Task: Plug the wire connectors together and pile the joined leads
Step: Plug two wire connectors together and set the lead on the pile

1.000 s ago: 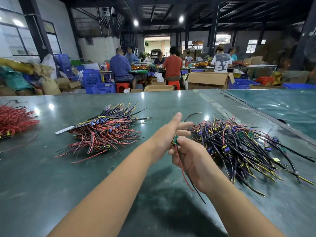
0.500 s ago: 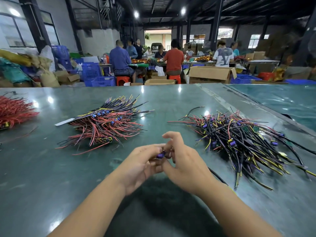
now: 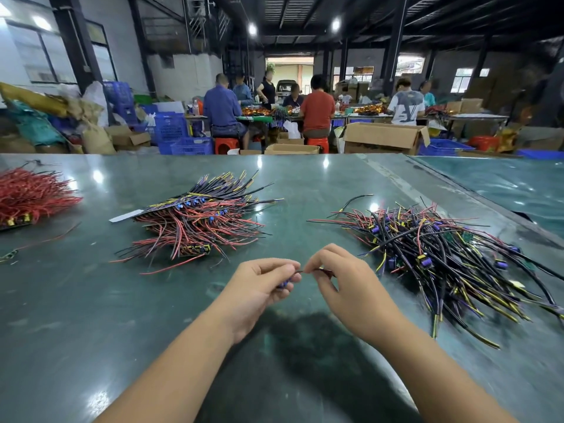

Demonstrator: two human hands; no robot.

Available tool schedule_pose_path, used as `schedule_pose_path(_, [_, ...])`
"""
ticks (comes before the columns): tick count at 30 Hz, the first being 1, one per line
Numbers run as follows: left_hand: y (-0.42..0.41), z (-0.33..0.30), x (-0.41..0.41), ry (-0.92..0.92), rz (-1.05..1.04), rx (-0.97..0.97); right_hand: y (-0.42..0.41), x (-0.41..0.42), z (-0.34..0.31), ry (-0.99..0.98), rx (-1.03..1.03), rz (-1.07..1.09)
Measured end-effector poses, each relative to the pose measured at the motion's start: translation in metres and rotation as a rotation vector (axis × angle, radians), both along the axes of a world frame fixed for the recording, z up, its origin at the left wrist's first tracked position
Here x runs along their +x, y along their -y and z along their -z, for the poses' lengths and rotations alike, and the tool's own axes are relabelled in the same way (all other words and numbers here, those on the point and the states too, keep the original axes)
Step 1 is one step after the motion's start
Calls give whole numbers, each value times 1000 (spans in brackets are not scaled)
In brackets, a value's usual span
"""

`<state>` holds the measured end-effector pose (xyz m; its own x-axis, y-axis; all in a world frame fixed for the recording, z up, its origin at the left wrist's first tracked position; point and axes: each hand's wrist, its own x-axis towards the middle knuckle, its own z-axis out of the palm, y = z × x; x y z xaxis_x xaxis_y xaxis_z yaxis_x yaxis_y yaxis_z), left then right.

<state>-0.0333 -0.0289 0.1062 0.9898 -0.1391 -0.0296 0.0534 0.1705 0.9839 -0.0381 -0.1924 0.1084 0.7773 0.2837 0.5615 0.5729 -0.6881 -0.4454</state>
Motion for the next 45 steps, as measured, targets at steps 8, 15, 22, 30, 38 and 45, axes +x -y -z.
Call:
schedule_pose_path(8, [-3, 1, -4, 8, 142, 24, -3, 0, -3, 423, 27, 190])
schedule_pose_path(15, [-4, -2, 2, -42, 14, -162, -15, -8, 2, 148, 295, 124])
schedule_pose_path(22, [3, 3, 2, -34, -32, -162, -31, -10, 11, -366, 577, -58])
schedule_pose_path(30, [0, 6, 7, 18, -173, -41, -30, -4, 9, -526, 772, -104])
schedule_pose_path(38, [-10, -5, 15, -16, -418, -335, -25, -2, 2, -687, 1101, -255])
schedule_pose_path(45, [-40, -11, 26, -46, -693, -479, -29, -3, 4, -727, 1093, -281])
